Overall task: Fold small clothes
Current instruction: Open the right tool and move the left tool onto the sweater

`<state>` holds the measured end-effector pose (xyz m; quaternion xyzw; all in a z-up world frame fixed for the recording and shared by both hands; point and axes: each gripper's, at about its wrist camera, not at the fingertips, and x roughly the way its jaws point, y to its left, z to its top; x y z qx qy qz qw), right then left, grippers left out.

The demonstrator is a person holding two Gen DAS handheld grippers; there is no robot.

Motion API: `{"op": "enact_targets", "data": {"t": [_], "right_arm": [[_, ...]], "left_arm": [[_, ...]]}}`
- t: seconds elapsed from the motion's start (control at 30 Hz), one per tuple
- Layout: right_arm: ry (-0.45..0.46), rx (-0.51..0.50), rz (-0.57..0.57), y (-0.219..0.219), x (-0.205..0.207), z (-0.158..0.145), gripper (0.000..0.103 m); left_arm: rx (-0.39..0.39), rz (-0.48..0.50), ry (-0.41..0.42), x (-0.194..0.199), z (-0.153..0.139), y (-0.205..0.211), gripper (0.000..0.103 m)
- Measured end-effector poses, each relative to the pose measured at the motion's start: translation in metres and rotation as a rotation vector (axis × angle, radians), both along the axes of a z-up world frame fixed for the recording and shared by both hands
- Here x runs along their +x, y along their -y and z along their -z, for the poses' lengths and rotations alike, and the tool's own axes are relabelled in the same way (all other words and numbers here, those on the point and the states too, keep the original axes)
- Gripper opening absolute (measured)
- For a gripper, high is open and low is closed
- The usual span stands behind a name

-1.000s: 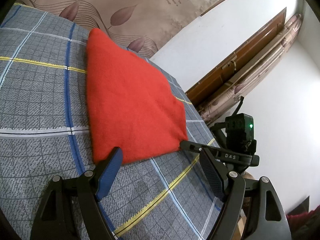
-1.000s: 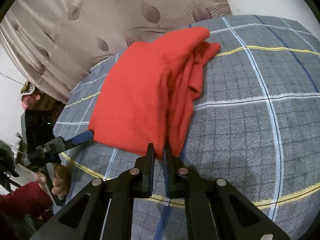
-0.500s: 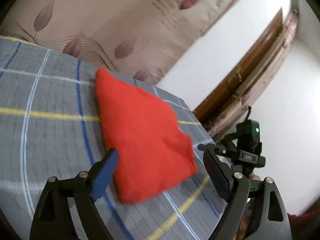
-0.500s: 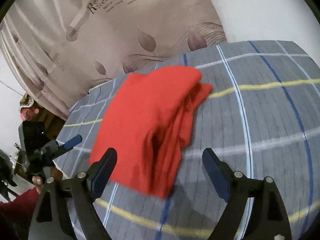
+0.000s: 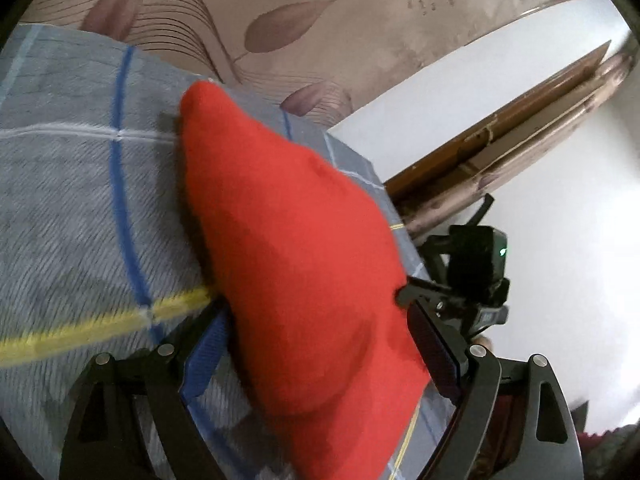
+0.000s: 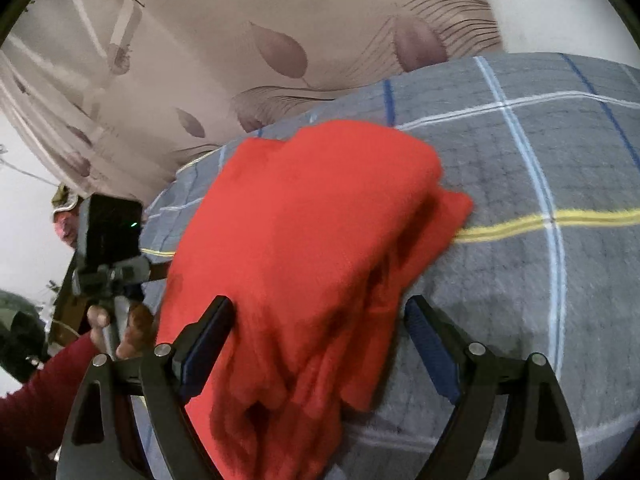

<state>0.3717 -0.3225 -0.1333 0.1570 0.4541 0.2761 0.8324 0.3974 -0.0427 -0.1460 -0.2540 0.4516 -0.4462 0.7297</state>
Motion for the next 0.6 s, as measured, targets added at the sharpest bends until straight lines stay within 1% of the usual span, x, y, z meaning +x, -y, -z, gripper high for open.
{"op": "enact_targets", "data": {"t": [0.07,0.17,0.27,0.3,0.33,0.37,0.4,0.43,0.5,0.6], "right_arm": [[-0.005,0.014,-0.013,-0.002,0.006,0.001,0.086],[-0.013,0.045,-0.035,-0.006,0.015,0.003,0.087],[-0.015,0.074,-0.040,-0.010,0.020,0.005,0.086],[-0.014,0.077,-0.037,-0.011,0.020,0.005,0.083],[-0.017,0.074,-0.034,-0.012,0.021,0.006,0.068],[-0.033,0.071,-0.036,-0.014,0.021,0.008,0.057],[-0.050,0.080,-0.033,-0.014,0.021,0.011,0.046],[-0.051,0.086,-0.026,-0.015,0.020,0.011,0.042],[-0.051,0.086,-0.012,-0.018,0.016,0.009,0.037],[-0.035,0.102,0.021,-0.027,0.010,0.001,0.034]], "left_arm": [[-0.019,0.026,-0.004,0.008,0.000,0.006,0.087],[-0.027,0.063,-0.004,0.015,-0.001,0.014,0.087],[-0.045,0.062,-0.007,0.018,-0.001,0.014,0.087],[-0.035,0.048,-0.003,0.017,-0.001,0.014,0.082],[-0.005,0.028,0.005,0.016,0.000,0.015,0.070],[0.036,0.007,0.013,0.015,0.002,0.015,0.063],[0.056,-0.012,0.005,0.012,0.004,0.013,0.052],[0.061,-0.029,-0.002,0.013,0.004,0.013,0.045],[0.104,-0.069,0.008,0.009,0.002,0.014,0.040],[0.169,-0.122,0.049,-0.003,-0.006,0.015,0.035]]}}
